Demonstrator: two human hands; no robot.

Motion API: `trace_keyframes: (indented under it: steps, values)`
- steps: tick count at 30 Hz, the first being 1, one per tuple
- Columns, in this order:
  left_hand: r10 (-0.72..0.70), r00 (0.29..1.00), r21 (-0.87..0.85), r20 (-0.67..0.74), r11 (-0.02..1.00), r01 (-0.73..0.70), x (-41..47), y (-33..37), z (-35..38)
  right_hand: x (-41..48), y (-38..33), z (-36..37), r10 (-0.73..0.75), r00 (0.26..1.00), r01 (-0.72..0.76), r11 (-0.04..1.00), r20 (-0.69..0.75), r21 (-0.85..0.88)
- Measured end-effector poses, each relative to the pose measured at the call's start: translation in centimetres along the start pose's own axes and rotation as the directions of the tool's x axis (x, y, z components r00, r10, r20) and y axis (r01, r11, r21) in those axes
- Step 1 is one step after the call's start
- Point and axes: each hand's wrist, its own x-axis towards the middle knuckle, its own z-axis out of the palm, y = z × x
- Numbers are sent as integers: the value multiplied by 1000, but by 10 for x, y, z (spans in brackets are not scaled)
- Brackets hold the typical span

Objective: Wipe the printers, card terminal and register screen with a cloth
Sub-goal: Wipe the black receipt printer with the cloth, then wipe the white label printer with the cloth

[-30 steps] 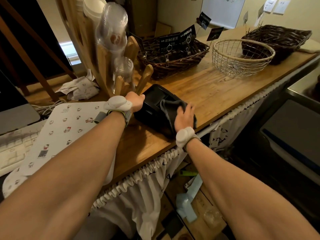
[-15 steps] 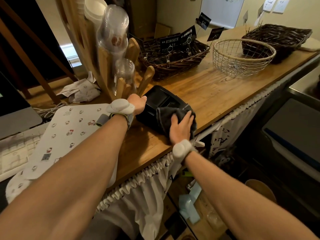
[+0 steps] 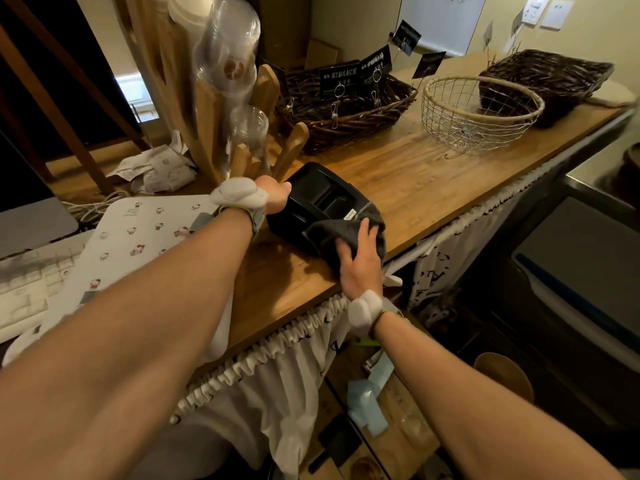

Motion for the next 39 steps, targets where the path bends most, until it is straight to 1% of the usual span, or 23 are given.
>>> trace_keyframes:
  steps: [3, 6, 10, 12, 13, 14, 15, 16, 17, 18, 19, 22, 23, 26, 27, 29, 30, 31, 34, 35, 37, 38, 39]
  values:
    - [24, 999, 38, -33, 999, -22, -12, 4, -2, 7, -16, -26, 61, 995, -53, 994, -77, 97]
    - [96, 994, 9, -54, 995, -96, -28, 3, -7, -17, -40, -31, -14, 994, 33, 983, -109, 181]
    - [119, 981, -41, -156, 991, -127, -46, -19, -31, -48, -83, -25, -87, 993, 108, 931, -75, 348]
    - [125, 970, -143, -207, 977, -157, -46, -36, -45, -55, -108, -22, -137, 990, 136, 916, -25, 378]
    - [140, 963, -224, -232, 955, -193, -47, -47, -55, -62, -122, -16, -223, 973, 184, 901, 56, 393]
    - [160, 951, -287, -265, 928, -236, -47, -58, -66, -71, -133, -6, -362, 919, 287, 886, 158, 364]
    - [157, 939, -337, -305, 905, -261, -48, -69, -76, -80, -142, 7, -502, 809, 439, 862, 305, 255]
    - [137, 926, -375, -350, 886, -273, -47, -81, -87, -88, -148, 22, -581, 662, 613, 783, 474, 102]
    - [112, 913, -392, -392, 878, -276, -46, -95, -99, -92, -153, 39, -565, 537, 740, 672, 627, -29]
    - [95, 896, -385, -433, 879, -280, -45, -108, -109, -90, -159, 51, -496, 477, 802, 583, 726, -129]
    - [89, 883, -357, -461, 892, -277, -45, -123, -120, -82, -169, 62, -430, 474, 820, 534, 768, -207]
    - [88, 877, -309, -473, 915, -259, -36, -163, -145, -56, -198, 91, -328, 542, 799, 487, 774, -353]
    - [81, 883, -308, -462, 919, -246, -32, -173, -150, -55, -205, 100, -326, 530, 812, 459, 783, -360]
    - [89, 913, -325, -399, 917, -231, -20, -195, -156, -64, -220, 126, -365, 364, 891, 405, 857, -206]
    - [99, 920, -339, -379, 910, -238, -17, -199, -157, -63, -223, 131, -365, 352, 886, 426, 862, -181]
    - [124, 925, -366, -358, 893, -262, -13, -201, -155, -52, -228, 136, -353, 477, 837, 464, 805, -292]
    - [128, 925, -376, -357, 887, -268, -12, -202, -155, -51, -228, 140, -342, 538, 817, 437, 771, -376]
    - [123, 928, -387, -351, 884, -263, -10, -205, -158, -55, -230, 147, -353, 536, 831, 379, 766, -407]
    - [124, 955, -411, -269, 882, -230, -9, -211, -158, -65, -233, 155, -390, 347, 929, 266, 853, -257]
    - [143, 961, -398, -237, 888, -230, -11, -212, -157, -61, -236, 154, -367, 366, 920, 282, 855, -273]
    - [157, 967, -396, -202, 890, -227, -9, -214, -158, -55, -239, 152, -319, 503, 852, 339, 803, -399]
    - [145, 970, -422, -196, 880, -217, -7, -215, -159, -56, -240, 154, -327, 501, 856, 320, 801, -405]
    - [134, 971, -448, -196, 869, -210, -7, -215, -159, -62, -239, 156, -354, 439, 891, 292, 826, -348]
